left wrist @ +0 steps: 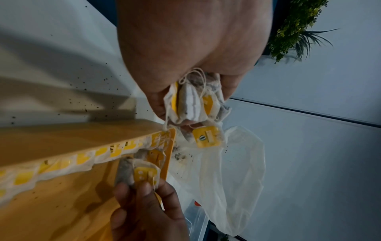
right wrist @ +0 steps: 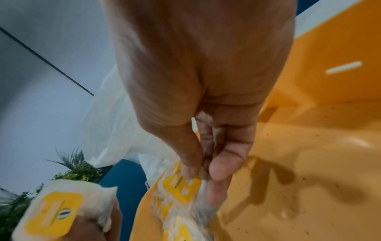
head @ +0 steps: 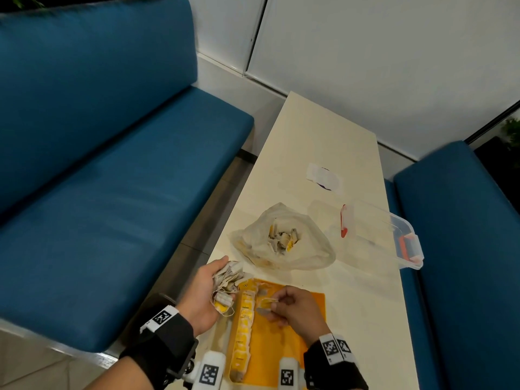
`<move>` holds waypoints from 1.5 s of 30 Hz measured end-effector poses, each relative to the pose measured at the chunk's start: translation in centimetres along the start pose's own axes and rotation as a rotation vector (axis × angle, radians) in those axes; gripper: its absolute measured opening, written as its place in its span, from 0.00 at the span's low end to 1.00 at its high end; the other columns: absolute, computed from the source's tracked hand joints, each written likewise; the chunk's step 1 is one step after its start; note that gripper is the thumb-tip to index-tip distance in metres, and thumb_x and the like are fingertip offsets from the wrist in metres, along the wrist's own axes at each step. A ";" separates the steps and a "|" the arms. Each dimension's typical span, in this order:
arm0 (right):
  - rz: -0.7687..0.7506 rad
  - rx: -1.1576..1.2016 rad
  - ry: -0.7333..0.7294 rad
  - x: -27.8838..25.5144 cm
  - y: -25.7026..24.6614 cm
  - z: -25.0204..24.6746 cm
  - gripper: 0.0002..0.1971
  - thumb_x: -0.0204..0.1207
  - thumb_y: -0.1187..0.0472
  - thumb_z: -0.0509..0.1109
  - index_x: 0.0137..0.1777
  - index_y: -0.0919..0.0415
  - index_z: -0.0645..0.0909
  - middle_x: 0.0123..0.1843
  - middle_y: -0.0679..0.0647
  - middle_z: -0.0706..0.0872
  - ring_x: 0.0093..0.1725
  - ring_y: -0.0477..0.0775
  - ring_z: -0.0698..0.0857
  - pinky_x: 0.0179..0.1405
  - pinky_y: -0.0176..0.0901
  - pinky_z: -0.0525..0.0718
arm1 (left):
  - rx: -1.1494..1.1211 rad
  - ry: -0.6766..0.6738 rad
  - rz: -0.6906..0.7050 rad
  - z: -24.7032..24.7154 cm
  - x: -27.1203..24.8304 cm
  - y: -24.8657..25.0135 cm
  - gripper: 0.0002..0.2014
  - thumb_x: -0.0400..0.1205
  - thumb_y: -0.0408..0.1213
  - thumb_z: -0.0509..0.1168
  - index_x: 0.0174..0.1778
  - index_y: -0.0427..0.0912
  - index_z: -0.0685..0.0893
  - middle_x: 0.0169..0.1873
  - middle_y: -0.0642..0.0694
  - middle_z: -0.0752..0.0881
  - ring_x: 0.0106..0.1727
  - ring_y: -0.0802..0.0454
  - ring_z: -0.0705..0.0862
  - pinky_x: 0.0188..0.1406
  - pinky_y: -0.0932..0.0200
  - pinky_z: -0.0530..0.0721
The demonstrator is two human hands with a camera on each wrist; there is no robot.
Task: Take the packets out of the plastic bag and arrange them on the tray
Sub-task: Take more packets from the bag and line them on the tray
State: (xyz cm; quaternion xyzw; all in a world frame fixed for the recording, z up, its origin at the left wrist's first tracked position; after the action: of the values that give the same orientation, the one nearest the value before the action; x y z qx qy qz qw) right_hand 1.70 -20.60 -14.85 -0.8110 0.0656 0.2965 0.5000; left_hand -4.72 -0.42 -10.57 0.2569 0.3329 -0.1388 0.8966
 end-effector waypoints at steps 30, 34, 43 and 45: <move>0.092 0.228 0.435 2.1 2.4 2.5 0.04 0.72 0.74 0.77 0.42 0.66 0.87 0.35 0.62 0.92 0.36 0.61 0.93 0.40 0.50 0.92 | 0.054 -0.042 -0.078 -0.1 0.3 -0.8 0.22 0.89 0.43 0.60 0.36 0.33 0.90 0.34 0.34 0.90 0.26 0.43 0.89 0.22 0.60 0.85; 0.108 0.263 0.432 0.8 1.9 1.9 0.07 0.69 0.76 0.75 0.45 0.68 0.85 0.38 0.63 0.91 0.39 0.64 0.93 0.45 0.57 0.93 | 0.045 -0.076 -0.079 -0.1 0.5 -0.8 0.25 0.89 0.42 0.60 0.31 0.33 0.91 0.34 0.34 0.90 0.25 0.42 0.89 0.21 0.61 0.84; -0.470 -0.224 0.149 -4.4 -5.7 2.5 0.16 0.70 0.66 0.80 0.53 0.46 0.88 0.54 0.40 0.84 0.44 0.47 0.87 0.40 0.31 0.82 | 0.017 -0.086 -0.131 0.4 1.2 -1.4 0.18 0.88 0.45 0.63 0.43 0.33 0.88 0.36 0.35 0.88 0.28 0.43 0.88 0.24 0.58 0.85; -0.503 -0.283 0.137 -4.3 -6.0 2.5 0.12 0.71 0.64 0.80 0.51 0.47 0.89 0.53 0.40 0.84 0.44 0.48 0.86 0.39 0.28 0.79 | 0.007 -0.122 -0.163 0.6 1.4 -1.7 0.18 0.86 0.46 0.64 0.47 0.33 0.88 0.39 0.35 0.88 0.34 0.42 0.88 0.32 0.54 0.87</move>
State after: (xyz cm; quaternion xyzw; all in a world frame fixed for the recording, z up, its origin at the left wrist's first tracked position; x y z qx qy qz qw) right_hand -0.46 -16.35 -8.66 -0.8816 -0.1462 0.1141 0.4340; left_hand -4.11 -2.26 -11.73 0.2232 0.2972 -0.2277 0.9000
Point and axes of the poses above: each hand's wrist, its own x-axis towards the middle knuckle, its own z-axis out of the palm, y = z × x, the point moved 4 cm from there along x, towards the middle knuckle
